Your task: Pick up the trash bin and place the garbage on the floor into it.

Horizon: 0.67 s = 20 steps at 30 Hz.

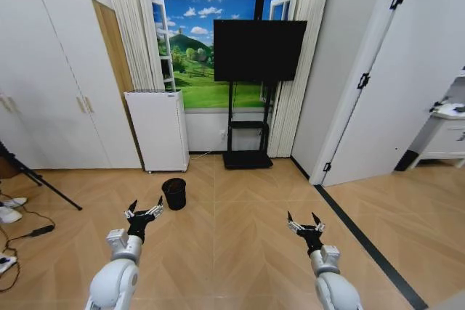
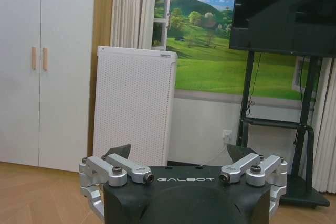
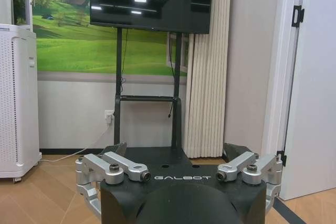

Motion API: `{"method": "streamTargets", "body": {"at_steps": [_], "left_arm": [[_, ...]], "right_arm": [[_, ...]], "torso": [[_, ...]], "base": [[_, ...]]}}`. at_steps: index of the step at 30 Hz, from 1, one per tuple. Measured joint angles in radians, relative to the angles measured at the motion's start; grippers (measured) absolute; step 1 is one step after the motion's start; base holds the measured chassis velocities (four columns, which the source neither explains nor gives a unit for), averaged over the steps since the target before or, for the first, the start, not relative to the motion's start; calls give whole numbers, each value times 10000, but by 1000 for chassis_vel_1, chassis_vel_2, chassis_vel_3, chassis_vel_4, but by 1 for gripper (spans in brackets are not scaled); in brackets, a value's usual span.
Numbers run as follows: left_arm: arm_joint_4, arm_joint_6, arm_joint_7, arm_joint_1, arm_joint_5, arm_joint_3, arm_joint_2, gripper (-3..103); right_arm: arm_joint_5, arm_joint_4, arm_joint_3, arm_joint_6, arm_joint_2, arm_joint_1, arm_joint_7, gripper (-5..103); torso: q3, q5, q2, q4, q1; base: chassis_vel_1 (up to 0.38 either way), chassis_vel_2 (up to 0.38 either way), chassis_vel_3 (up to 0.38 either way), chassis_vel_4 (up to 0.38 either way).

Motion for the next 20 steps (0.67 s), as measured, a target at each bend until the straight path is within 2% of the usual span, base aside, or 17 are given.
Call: {"method": "streamTargets", "body": {"at_steps": [20], "left_arm": [[-15, 19, -9, 6, 4, -2, 3, 100]], "right_arm": [[-7, -2, -5, 2, -3, 5, 0, 100]], "torso": [[-3, 0, 2, 0, -7]], "base": [[-3, 1, 1, -2]]}}
